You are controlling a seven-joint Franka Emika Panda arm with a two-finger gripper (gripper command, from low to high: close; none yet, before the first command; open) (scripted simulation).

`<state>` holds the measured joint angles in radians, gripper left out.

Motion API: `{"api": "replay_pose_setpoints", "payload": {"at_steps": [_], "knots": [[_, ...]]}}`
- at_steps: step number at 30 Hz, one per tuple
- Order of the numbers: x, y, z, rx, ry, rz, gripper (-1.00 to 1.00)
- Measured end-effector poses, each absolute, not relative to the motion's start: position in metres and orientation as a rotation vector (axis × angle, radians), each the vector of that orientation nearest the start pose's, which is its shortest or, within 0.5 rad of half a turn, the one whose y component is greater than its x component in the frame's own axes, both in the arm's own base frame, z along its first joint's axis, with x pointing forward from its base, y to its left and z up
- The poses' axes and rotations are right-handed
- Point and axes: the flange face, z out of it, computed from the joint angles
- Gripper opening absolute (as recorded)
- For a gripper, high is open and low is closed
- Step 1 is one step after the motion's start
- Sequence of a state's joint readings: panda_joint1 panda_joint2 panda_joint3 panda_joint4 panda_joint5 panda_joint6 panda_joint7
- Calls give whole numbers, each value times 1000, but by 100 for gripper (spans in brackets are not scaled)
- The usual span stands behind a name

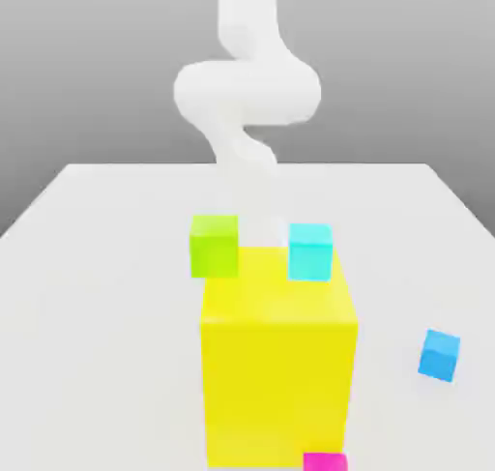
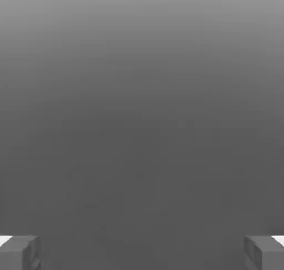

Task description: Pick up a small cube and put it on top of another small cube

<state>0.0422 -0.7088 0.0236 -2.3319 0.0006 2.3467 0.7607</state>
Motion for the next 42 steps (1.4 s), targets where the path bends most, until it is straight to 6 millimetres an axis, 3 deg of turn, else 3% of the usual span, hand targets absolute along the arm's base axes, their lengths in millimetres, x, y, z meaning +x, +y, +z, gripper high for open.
{"api": "replay_pose_setpoints", "payload": {"at_steps": [5,11,16,20,23,26,29,30,37,42], "knots": [[427,93,568,-2755,669,-770,0],[437,171,444,-2944,322,-545,0],[411,228,340,-3048,2,-342,0],[364,272,261,-3087,-303,-168,0],[330,283,207,-3097,-475,-40,0],[322,286,169,-3096,-518,-5,0],[320,286,135,-3096,-524,0,0],[319,286,129,-3097,-525,0,-100],[319,286,130,-3097,-526,0,-100],[320,286,179,-3097,-525,0,-100]]}}
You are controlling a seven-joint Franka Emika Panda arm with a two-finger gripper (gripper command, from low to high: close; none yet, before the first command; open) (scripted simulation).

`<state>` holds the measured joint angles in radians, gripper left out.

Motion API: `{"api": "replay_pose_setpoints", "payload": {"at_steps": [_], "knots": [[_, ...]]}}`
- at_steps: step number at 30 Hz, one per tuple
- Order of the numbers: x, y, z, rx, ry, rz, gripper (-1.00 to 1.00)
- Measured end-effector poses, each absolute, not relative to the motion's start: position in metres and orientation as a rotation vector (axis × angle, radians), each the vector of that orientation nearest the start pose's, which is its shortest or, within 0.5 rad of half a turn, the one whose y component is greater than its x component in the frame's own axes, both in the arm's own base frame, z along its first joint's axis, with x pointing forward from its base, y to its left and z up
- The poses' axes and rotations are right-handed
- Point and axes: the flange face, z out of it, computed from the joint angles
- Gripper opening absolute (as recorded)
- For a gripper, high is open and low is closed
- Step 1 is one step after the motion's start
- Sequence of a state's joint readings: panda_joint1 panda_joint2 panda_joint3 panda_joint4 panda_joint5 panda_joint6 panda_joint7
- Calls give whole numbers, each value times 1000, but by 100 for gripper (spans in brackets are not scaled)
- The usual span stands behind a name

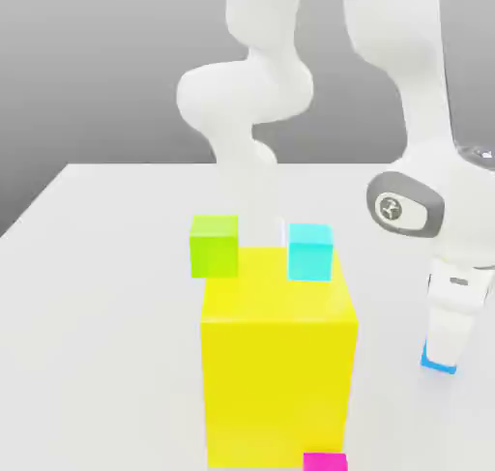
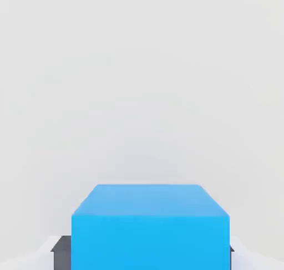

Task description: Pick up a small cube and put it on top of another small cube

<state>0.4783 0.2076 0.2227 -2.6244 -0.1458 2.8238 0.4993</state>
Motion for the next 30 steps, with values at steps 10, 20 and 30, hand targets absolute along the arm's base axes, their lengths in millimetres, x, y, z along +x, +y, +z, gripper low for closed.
{"api": "replay_pose_setpoints", "payload": {"at_steps": [10,20,30], "knots": [[417,184,320,-3183,165,-134,-100],[412,11,458,-2923,1293,-123,-100],[385,-36,414,-2670,1647,2,100]]}}
